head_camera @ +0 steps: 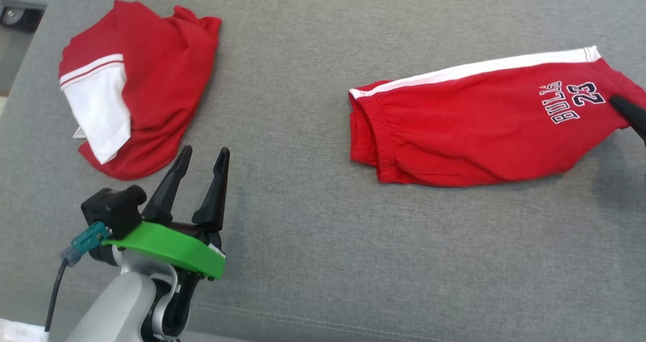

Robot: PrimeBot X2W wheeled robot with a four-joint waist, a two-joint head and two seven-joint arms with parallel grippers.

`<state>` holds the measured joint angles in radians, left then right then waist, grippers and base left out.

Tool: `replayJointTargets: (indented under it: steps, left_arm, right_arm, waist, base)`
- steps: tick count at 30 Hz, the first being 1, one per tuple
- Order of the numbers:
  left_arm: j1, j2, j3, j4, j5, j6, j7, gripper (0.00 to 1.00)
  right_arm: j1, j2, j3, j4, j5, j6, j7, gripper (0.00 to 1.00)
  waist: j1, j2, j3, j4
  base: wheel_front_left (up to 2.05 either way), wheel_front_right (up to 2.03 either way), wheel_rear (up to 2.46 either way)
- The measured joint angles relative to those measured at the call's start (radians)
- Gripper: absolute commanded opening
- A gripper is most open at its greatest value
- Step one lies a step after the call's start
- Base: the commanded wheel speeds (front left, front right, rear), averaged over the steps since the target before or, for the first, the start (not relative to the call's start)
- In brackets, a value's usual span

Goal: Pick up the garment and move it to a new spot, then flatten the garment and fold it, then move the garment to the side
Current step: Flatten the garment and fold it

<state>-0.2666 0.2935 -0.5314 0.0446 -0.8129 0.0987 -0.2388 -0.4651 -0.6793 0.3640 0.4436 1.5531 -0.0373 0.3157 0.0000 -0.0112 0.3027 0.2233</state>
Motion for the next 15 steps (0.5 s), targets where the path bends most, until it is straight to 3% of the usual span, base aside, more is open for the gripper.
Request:
replayJointTargets:
  steps: [4, 15]
  left_arm:
    - [0.028, 0.006, 0.005, -0.001, -0.002, 0.008, 0.000, 1.00]
    - [0.061, 0.007, -0.014, -0.035, -0.002, 0.008, 0.015, 1.00]
  right_arm:
    - [0.077, 0.019, -0.051, -0.030, 0.052, 0.027, -0.052, 0.00]
    - [0.288, 0.054, -0.128, -0.003, 0.112, 0.048, -0.167, 0.00]
  waist:
    - [0.0000, 0.0000, -0.019, -0.041]
    - [0.0000, 0.0000, -0.047, -0.147]
  base:
    - [0.00, 0.00, 0.00]
    - [0.00, 0.00, 0.00]
